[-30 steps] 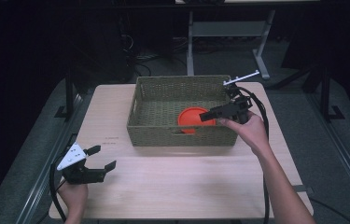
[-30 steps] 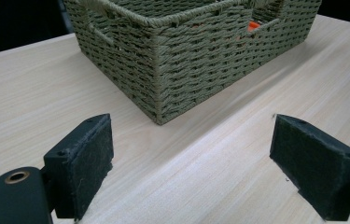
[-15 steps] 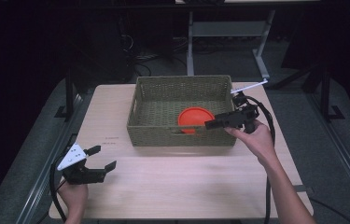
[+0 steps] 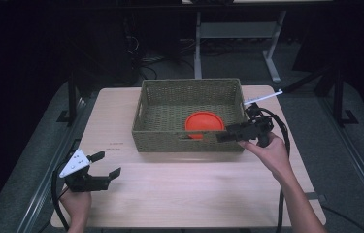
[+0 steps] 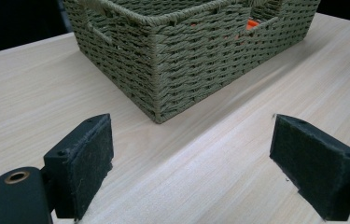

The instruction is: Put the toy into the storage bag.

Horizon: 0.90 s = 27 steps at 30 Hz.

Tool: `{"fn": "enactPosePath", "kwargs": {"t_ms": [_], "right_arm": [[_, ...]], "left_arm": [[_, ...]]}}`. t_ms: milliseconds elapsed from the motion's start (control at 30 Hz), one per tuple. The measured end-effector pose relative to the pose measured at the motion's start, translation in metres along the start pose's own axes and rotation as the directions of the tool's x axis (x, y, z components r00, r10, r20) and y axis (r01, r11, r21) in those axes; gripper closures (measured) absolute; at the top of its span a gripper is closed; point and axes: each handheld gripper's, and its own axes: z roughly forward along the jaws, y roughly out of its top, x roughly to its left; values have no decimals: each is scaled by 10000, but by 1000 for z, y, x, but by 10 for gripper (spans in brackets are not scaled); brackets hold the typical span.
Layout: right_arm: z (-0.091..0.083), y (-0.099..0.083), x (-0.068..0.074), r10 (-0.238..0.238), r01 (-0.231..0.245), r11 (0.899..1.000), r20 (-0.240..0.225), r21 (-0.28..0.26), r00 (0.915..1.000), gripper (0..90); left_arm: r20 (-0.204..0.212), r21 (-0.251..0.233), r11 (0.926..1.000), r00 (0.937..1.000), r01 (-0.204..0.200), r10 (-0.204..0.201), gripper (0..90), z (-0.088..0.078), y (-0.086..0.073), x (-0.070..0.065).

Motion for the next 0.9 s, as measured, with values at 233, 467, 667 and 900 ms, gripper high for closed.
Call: {"fn": "enactPosePath", "kwargs": {"t_ms": [233,467,667,900], "right_arm": [[3,-14,-1,51,-51,10000,-185,-49,9998,178],[3,-28,-4,97,-98,9999,-247,-54,9996,179],[-1,-41,-7,118,-126,9996,-299,-270,9995,179],[-4,-56,-12,241,-253,9987,-266,-444,9994,179]], "left_arm": [[-19,-5,10000,10000,-15,15,126,0,0,-1],[-35,16,10000,10000,-28,28,126,-2,-1,-2],[-30,57,10000,10000,-10,10,126,-2,-1,-2],[-21,77,9999,10000,-81,81,127,-2,-1,-3]]}}
